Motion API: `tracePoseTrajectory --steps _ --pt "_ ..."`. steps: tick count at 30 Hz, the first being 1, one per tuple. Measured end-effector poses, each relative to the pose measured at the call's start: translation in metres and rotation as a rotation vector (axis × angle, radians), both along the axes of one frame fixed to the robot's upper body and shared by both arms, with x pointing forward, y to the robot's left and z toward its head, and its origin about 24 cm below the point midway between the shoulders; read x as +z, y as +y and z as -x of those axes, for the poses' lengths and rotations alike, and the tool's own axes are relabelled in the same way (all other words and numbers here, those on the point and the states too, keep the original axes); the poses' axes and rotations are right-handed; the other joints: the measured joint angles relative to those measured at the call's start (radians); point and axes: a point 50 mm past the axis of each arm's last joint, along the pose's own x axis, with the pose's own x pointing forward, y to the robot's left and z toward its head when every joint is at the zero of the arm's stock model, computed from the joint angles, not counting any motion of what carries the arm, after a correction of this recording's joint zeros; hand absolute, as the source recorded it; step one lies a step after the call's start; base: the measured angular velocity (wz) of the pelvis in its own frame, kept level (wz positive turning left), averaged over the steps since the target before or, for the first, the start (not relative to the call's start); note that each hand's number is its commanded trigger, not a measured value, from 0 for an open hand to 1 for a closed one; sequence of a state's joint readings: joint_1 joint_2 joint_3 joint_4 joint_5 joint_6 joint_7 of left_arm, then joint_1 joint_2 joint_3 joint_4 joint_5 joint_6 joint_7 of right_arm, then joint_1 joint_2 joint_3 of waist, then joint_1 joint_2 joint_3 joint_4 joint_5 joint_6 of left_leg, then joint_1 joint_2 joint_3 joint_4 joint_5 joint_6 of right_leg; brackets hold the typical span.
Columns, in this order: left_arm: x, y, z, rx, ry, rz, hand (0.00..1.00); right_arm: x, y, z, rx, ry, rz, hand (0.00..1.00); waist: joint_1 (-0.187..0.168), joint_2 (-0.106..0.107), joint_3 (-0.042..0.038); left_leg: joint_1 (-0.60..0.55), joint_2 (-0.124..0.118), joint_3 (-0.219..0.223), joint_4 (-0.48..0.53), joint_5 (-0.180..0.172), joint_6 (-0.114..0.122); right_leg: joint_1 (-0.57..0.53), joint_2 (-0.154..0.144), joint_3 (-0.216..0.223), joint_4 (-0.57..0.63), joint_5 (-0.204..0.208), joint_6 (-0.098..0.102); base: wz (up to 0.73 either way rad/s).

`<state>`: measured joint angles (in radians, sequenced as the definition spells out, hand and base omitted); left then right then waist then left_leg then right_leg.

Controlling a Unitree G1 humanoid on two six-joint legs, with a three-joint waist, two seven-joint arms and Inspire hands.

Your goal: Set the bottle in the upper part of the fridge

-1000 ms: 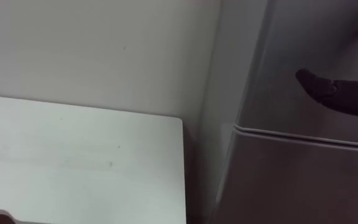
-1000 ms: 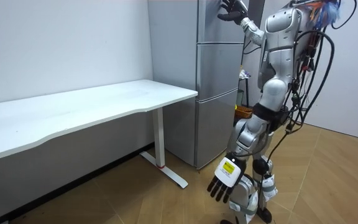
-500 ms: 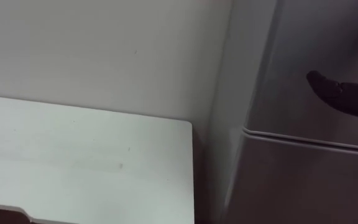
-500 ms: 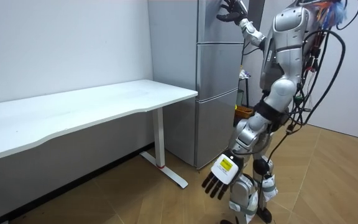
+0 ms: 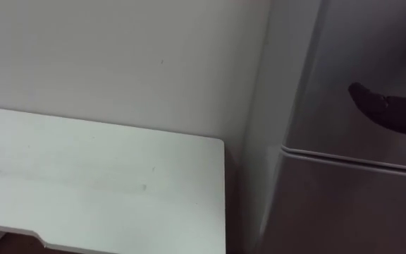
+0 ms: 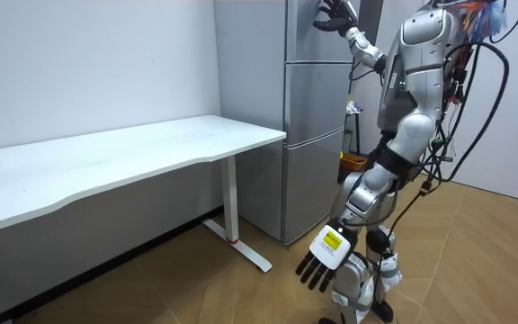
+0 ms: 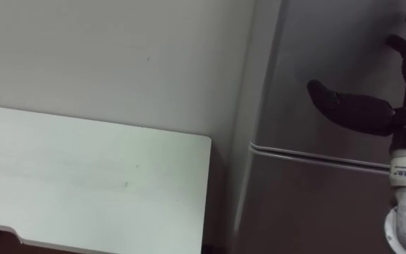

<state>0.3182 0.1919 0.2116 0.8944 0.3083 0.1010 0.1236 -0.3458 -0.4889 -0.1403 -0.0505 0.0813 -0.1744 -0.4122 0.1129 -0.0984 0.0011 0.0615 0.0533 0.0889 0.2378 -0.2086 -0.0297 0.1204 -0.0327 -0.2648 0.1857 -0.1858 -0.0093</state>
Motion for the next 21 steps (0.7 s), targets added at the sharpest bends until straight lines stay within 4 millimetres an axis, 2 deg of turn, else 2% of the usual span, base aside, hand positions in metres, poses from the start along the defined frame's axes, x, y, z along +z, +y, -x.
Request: tracePoseTrajectory --steps 5,8,12,16,21 --pt "0.000 0.000 0.002 -0.006 -0.014 -0.001 0.00 0.005 -0.007 0.003 -0.035 -0.014 0.017 0.00 -0.031 0.001 -0.0018 0.002 -0.006 -0.008 -0.010 0.001 0.001 0.008 -0.003 -0.010 -0.003 -0.002 0.003 0.06" --pt "0.001 0.002 0.001 -0.012 -0.026 -0.003 0.00 0.001 -0.018 0.008 -0.066 -0.011 -0.031 0.00 -0.042 -0.003 -0.0038 0.005 -0.007 -0.009 -0.014 0.002 0.001 0.008 -0.004 -0.012 -0.008 -0.002 0.004 0.01" --pt "0.000 0.001 0.003 -0.011 -0.026 0.005 0.00 0.003 -0.036 0.017 -0.136 -0.040 -0.106 0.00 -0.069 -0.007 -0.0059 0.006 -0.009 -0.010 -0.016 0.002 0.001 0.003 -0.004 -0.014 -0.016 -0.001 0.005 0.00" --pt "-0.001 0.003 0.012 0.008 -0.010 0.002 0.00 0.012 -0.063 0.032 -0.235 -0.105 -0.190 0.00 -0.096 -0.003 -0.0031 0.005 -0.009 -0.010 -0.016 0.002 0.001 0.001 -0.004 -0.014 -0.017 -0.002 0.006 0.00" --pt "-0.001 0.003 0.017 0.011 0.001 0.000 0.00 0.009 -0.083 0.046 -0.361 -0.139 -0.251 0.00 -0.129 -0.006 -0.0017 0.013 -0.008 -0.002 -0.020 0.001 0.001 0.002 -0.004 -0.007 -0.015 -0.003 0.007 -0.05"
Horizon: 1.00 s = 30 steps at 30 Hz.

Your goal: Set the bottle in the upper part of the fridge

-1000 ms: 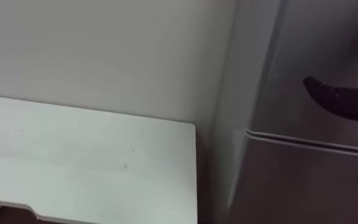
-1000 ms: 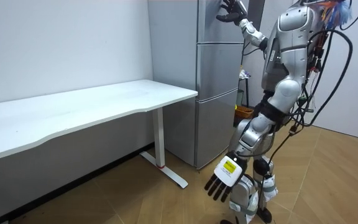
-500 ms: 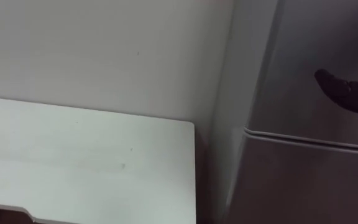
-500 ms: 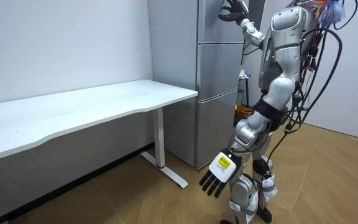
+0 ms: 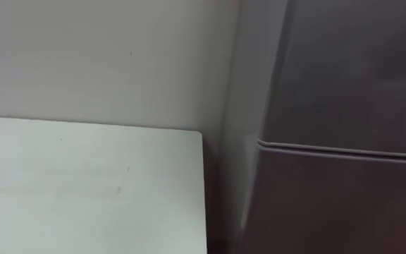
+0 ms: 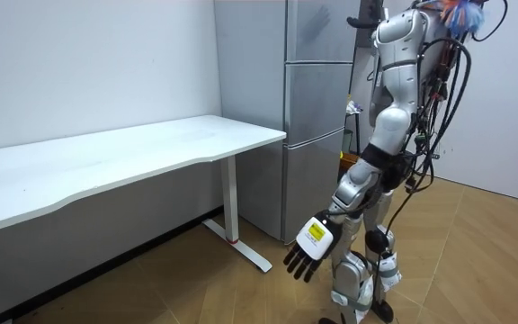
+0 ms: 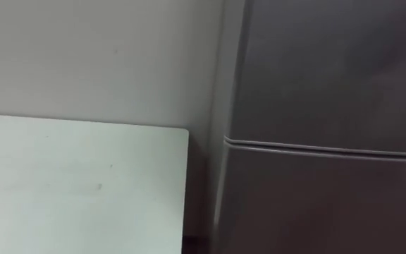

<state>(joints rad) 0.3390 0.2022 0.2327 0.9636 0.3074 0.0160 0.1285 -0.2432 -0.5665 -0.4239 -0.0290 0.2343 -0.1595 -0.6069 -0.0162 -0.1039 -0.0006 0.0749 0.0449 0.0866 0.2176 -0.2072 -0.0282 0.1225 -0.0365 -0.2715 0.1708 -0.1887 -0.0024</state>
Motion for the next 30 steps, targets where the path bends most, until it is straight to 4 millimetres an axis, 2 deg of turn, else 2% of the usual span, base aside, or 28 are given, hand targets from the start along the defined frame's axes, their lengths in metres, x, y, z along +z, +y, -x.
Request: tracePoseTrajectory --steps 5,7,8,10,13,14,15,17,18,19,20,22,23,25,30 --pt "0.000 0.001 0.002 0.004 0.005 -0.001 0.00 -0.014 -0.022 0.014 -0.102 0.031 -0.064 0.00 -0.011 -0.016 0.0009 0.007 0.000 0.018 -0.017 0.000 0.000 -0.004 0.000 0.023 -0.001 -0.002 0.003 -0.11" --pt "0.001 0.004 0.001 0.003 0.007 -0.010 0.00 -0.027 -0.034 0.023 -0.133 0.052 -0.143 0.00 -0.019 -0.010 -0.0025 0.006 0.000 0.018 -0.014 0.000 0.001 -0.004 0.001 0.024 0.000 -0.002 0.003 0.00" --pt "0.002 0.004 0.001 0.003 0.006 -0.011 0.00 -0.030 -0.037 0.025 -0.142 0.061 -0.161 0.00 -0.019 -0.016 -0.0034 0.006 0.000 0.019 -0.015 0.000 0.001 -0.005 0.001 0.024 0.000 -0.002 0.003 0.00" --pt "0.001 0.004 0.001 0.006 0.007 -0.010 0.00 -0.041 -0.045 0.032 -0.168 0.084 -0.220 0.00 -0.029 -0.015 -0.0071 0.004 0.000 0.022 -0.017 0.000 0.001 -0.013 0.001 0.027 0.001 -0.002 0.003 -0.04" --pt "0.003 0.006 0.002 0.024 -0.001 -0.033 0.00 -0.056 -0.055 0.043 -0.182 0.110 -0.304 0.00 -0.035 -0.005 -0.0028 0.005 0.001 0.025 -0.019 0.000 0.001 -0.010 0.002 0.027 -0.003 -0.002 0.003 -0.01" --pt "0.003 0.006 0.002 0.025 -0.003 -0.036 0.00 -0.060 -0.058 0.046 -0.188 0.114 -0.330 0.00 -0.036 -0.009 -0.0035 0.005 0.001 0.026 -0.019 0.000 0.000 -0.010 0.002 0.028 -0.004 -0.002 0.003 -0.03" --pt "0.002 0.006 0.001 0.026 -0.005 -0.041 0.00 -0.069 -0.063 0.050 -0.206 0.124 -0.379 0.00 -0.037 0.000 -0.0020 0.005 0.001 0.028 -0.020 0.000 0.000 -0.010 0.002 0.030 -0.004 -0.002 0.003 -0.05" --pt "0.003 0.006 0.001 0.029 -0.008 -0.051 0.00 -0.084 -0.069 0.057 -0.248 0.170 -0.422 0.00 -0.036 0.003 -0.0004 0.007 0.001 0.030 -0.021 0.000 0.001 -0.008 0.002 0.036 -0.003 -0.002 0.003 -0.02" --pt "0.003 0.005 0.001 0.032 -0.010 -0.062 0.00 -0.097 -0.072 0.062 -0.277 0.204 -0.458 0.00 -0.035 0.001 0.0003 0.007 0.001 0.032 -0.021 0.000 0.001 -0.008 0.001 0.036 -0.002 -0.002 0.003 0.00" --pt "0.003 0.005 0.001 0.039 -0.013 -0.067 0.00 -0.112 -0.074 0.069 -0.310 0.237 -0.497 0.00 -0.035 0.009 0.0026 0.005 0.001 0.035 -0.021 0.000 0.001 -0.011 0.001 0.037 -0.003 -0.002 0.004 0.00" --pt "0.003 0.005 0.001 0.045 -0.015 -0.066 0.00 -0.118 -0.074 0.072 -0.324 0.250 -0.515 0.00 -0.035 0.005 0.0000 0.005 0.001 0.035 -0.021 -0.001 0.001 -0.013 0.001 0.037 -0.002 -0.002 0.004 0.00" --pt "0.002 0.004 0.002 0.056 -0.019 -0.078 0.00 -0.144 -0.070 0.083 -0.375 0.303 -0.588 0.00 -0.036 0.025 -0.0006 0.007 0.001 0.039 -0.026 -0.001 0.002 -0.019 0.001 0.044 -0.001 -0.003 0.004 -0.05" --pt "0.002 0.004 0.002 0.058 -0.019 -0.083 0.00 -0.150 -0.069 0.086 -0.385 0.320 -0.602 0.00 -0.035 0.030 -0.0009 0.008 0.000 0.041 -0.028 -0.001 0.002 -0.019 0.001 0.046 -0.001 -0.003 0.004 -0.08" --pt "0.003 0.003 0.001 0.061 -0.026 -0.100 0.00 -0.177 -0.064 0.102 -0.421 0.359 -0.715 0.00 -0.034 0.042 -0.0003 0.011 0.001 0.044 -0.031 -0.001 0.002 -0.018 0.001 0.049 0.000 -0.003 0.005 -0.04" --pt "0.002 0.001 0.001 0.073 -0.029 -0.094 0.00 -0.228 -0.051 0.127 -0.487 0.458 -0.912 0.00 -0.035 0.051 0.0013 0.021 0.001 0.053 -0.036 -0.001 0.002 -0.012 0.001 0.053 -0.002 -0.004 0.006 -0.04"
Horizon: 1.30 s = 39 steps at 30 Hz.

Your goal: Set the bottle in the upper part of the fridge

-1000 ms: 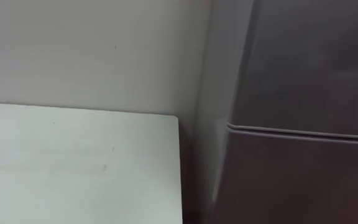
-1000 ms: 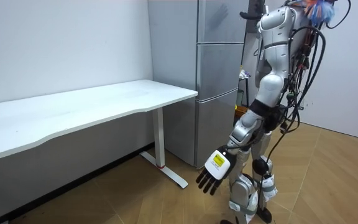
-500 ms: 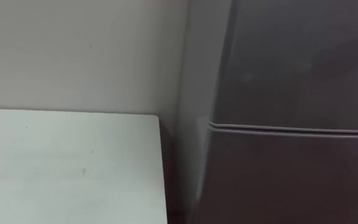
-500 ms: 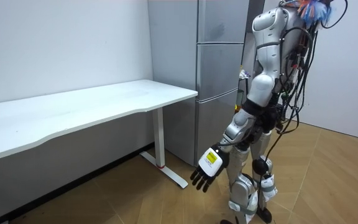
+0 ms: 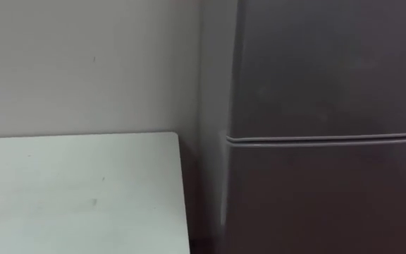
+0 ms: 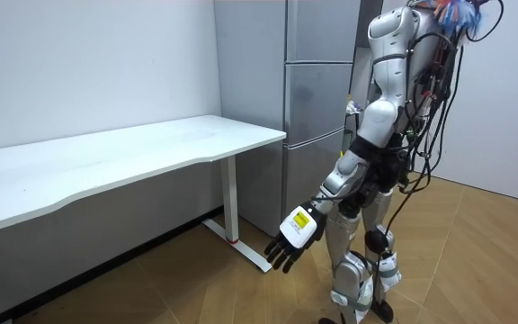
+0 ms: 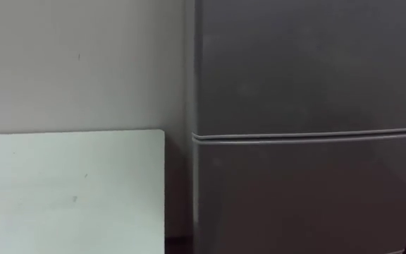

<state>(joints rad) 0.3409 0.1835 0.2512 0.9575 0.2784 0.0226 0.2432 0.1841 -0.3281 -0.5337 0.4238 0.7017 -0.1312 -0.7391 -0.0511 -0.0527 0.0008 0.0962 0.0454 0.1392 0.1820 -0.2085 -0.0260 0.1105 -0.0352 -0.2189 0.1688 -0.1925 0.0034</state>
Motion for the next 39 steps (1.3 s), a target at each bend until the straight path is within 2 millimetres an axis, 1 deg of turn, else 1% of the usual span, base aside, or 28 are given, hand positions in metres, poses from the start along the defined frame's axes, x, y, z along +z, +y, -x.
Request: tracePoseTrajectory --steps 1,2,4,5,7,8,10,11,13,14,16,18,20,23,25,30,33,37,39 --pt "0.000 -0.001 -0.001 0.011 -0.008 0.006 0.00 -0.013 0.005 0.007 -0.006 0.044 -0.037 0.00 -0.001 -0.001 -0.0005 0.000 0.000 0.000 0.002 -0.001 0.001 -0.001 0.000 0.000 0.000 0.000 0.000 0.00" --pt "-0.001 -0.002 -0.002 0.012 -0.011 0.009 0.00 -0.019 0.008 0.011 -0.006 0.068 -0.053 0.00 -0.001 0.000 -0.0002 0.000 0.000 0.000 0.003 -0.002 0.002 -0.001 -0.001 0.000 0.000 -0.001 0.001 0.00" --pt "-0.002 -0.007 -0.003 -0.008 -0.007 0.022 0.00 -0.042 0.022 0.025 0.006 0.144 -0.122 0.00 -0.001 0.010 0.0011 0.002 0.000 0.001 0.003 -0.002 0.002 -0.002 -0.001 0.002 0.000 -0.001 0.001 0.00" --pt "-0.003 -0.008 -0.003 -0.007 -0.008 0.025 0.00 -0.047 0.026 0.029 0.010 0.157 -0.141 0.00 -0.002 0.011 0.0004 0.002 0.000 0.001 0.001 -0.002 0.002 -0.002 -0.001 0.002 0.000 -0.001 0.001 0.00" --pt "-0.006 -0.015 0.000 0.007 -0.002 0.040 0.00 -0.067 0.039 0.044 0.000 0.221 -0.212 0.00 0.001 0.025 -0.0062 0.003 -0.001 0.007 -0.005 -0.002 0.002 -0.005 -0.001 0.007 0.001 -0.001 0.002 -0.07" --pt "-0.007 -0.018 0.000 0.012 -0.003 0.043 0.00 -0.071 0.041 0.047 -0.002 0.240 -0.225 0.00 0.001 0.028 -0.0070 0.005 -0.001 0.010 -0.006 -0.002 0.002 -0.006 -0.001 0.011 0.000 -0.001 0.002 -0.13" --pt "-0.009 -0.024 0.003 0.040 -0.009 0.065 0.00 -0.086 0.050 0.057 0.021 0.314 -0.275 0.00 0.003 0.040 -0.0071 0.017 -0.001 0.020 -0.017 -0.002 0.002 -0.006 -0.001 0.026 0.002 -0.002 0.003 -0.14" --pt "-0.009 -0.024 0.003 0.040 -0.008 0.067 0.00 -0.089 0.054 0.058 0.033 0.330 -0.287 0.00 0.001 0.042 -0.0073 0.019 -0.001 0.021 -0.017 -0.002 0.002 -0.006 0.000 0.028 0.003 -0.003 0.003 -0.09" --pt "-0.009 -0.026 0.002 0.032 -0.009 0.071 0.00 -0.100 0.068 0.062 0.066 0.367 -0.332 0.00 -0.001 0.044 -0.0064 0.019 0.000 0.021 -0.018 -0.002 0.002 -0.006 0.000 0.031 0.004 -0.004 0.002 -0.02" --pt "-0.009 -0.026 0.001 0.031 -0.010 0.072 0.00 -0.103 0.071 0.062 0.082 0.381 -0.339 0.00 -0.001 0.044 -0.0067 0.020 -0.001 0.022 -0.017 -0.002 0.002 -0.006 0.000 0.031 0.004 -0.004 0.003 0.00" --pt "-0.011 -0.027 -0.001 0.032 -0.011 0.077 0.00 -0.113 0.081 0.068 0.163 0.452 -0.358 0.00 0.001 0.038 -0.0084 0.022 -0.001 0.023 -0.018 -0.002 0.002 -0.005 0.000 0.032 0.003 -0.005 0.003 0.00" --pt "-0.012 -0.028 0.000 0.031 -0.001 0.082 0.00 -0.119 0.087 0.073 0.208 0.496 -0.379 0.00 0.003 0.037 -0.0073 0.026 -0.002 0.023 -0.018 -0.002 0.002 -0.005 0.000 0.034 0.003 -0.005 0.003 -0.03" --pt "-0.013 -0.030 0.001 0.026 0.008 0.085 0.00 -0.124 0.092 0.076 0.258 0.536 -0.392 0.00 0.004 0.041 -0.0043 0.030 -0.002 0.024 -0.019 -0.002 0.002 -0.004 0.000 0.038 0.003 -0.005 0.004 -0.06" --pt "-0.014 -0.033 0.002 0.025 0.010 0.101 0.00 -0.132 0.100 0.086 0.359 0.630 -0.417 0.00 0.004 0.041 -0.0031 0.030 -0.002 0.026 -0.019 -0.002 0.003 -0.005 0.000 0.035 0.002 -0.005 0.004 0.00" --pt "-0.014 -0.033 0.002 0.017 0.013 0.100 0.00 -0.136 0.105 0.089 0.469 0.690 -0.429 0.00 0.006 0.044 -0.0021 0.030 -0.002 0.027 -0.019 -0.002 0.003 -0.006 0.001 0.037 0.004 -0.005 0.004 0.00" --pt "-0.015 -0.034 -0.003 0.015 0.008 0.100 0.00 -0.142 0.122 0.079 0.678 0.736 -0.428 0.00 0.010 0.047 -0.0020 0.029 -0.002 0.026 -0.019 -0.003 0.003 -0.007 0.001 0.037 0.004 -0.005 0.004 0.00" --pt "-0.015 -0.034 -0.005 0.013 0.001 0.097 0.00 -0.147 0.130 0.074 0.788 0.778 -0.436 0.00 0.010 0.047 -0.0023 0.021 -0.002 0.022 -0.017 -0.003 0.003 -0.006 0.000 0.029 0.003 -0.004 0.004 0.04" --pt "-0.016 -0.037 -0.012 -0.014 -0.011 0.102 0.00 -0.153 0.144 0.074 0.925 0.825 -0.463 0.00 0.033 0.049 -0.0026 0.016 -0.002 0.021 -0.018 -0.003 0.003 -0.010 0.000 0.026 0.002 -0.005 0.003 0.01" --pt "-0.016 -0.039 -0.015 -0.031 -0.010 0.114 0.00 -0.154 0.150 0.071 0.984 0.828 -0.479 0.00 0.041 0.049 -0.0026 0.016 -0.002 0.021 -0.018 -0.003 0.003 -0.010 0.000 0.025 0.001 -0.005 0.004 0.00"
